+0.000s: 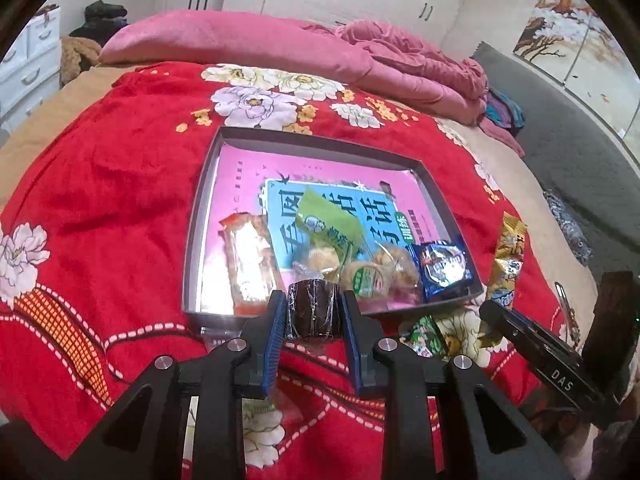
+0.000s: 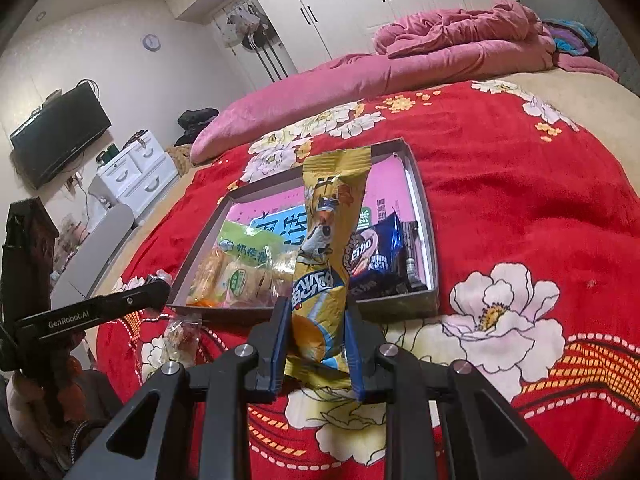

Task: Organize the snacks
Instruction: 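Carry the dark candy into the tray with the left tool while the right tool carries the yellow bar there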

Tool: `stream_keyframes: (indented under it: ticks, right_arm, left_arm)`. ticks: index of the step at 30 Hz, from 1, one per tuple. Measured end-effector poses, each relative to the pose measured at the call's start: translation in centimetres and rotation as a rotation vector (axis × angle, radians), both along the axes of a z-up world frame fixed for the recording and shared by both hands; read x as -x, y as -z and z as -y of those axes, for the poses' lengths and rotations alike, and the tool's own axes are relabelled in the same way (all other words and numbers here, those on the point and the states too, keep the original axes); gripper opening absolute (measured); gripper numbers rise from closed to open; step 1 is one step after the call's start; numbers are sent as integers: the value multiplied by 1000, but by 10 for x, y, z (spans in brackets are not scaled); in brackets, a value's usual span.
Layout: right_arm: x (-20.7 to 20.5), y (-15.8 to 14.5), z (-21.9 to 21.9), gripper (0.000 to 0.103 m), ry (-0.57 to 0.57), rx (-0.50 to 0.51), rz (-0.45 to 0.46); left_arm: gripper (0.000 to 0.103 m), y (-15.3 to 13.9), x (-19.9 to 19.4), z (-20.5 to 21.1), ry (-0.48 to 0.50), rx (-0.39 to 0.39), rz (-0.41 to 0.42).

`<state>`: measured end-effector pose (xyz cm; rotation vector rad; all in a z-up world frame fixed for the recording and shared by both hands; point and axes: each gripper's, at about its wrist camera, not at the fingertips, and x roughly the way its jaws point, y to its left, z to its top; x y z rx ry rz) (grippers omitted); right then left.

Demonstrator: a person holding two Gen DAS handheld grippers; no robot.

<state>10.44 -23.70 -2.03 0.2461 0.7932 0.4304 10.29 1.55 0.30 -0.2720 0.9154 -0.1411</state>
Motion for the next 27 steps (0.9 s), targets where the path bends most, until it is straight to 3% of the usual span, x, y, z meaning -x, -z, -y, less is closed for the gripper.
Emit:
stream_keyframes:
  ticks: [27]
  right_arm:
    - [-36,-3,1,26,7,-13,29]
  left_arm:
    - [28,20,-42,11,-17,-41,-43]
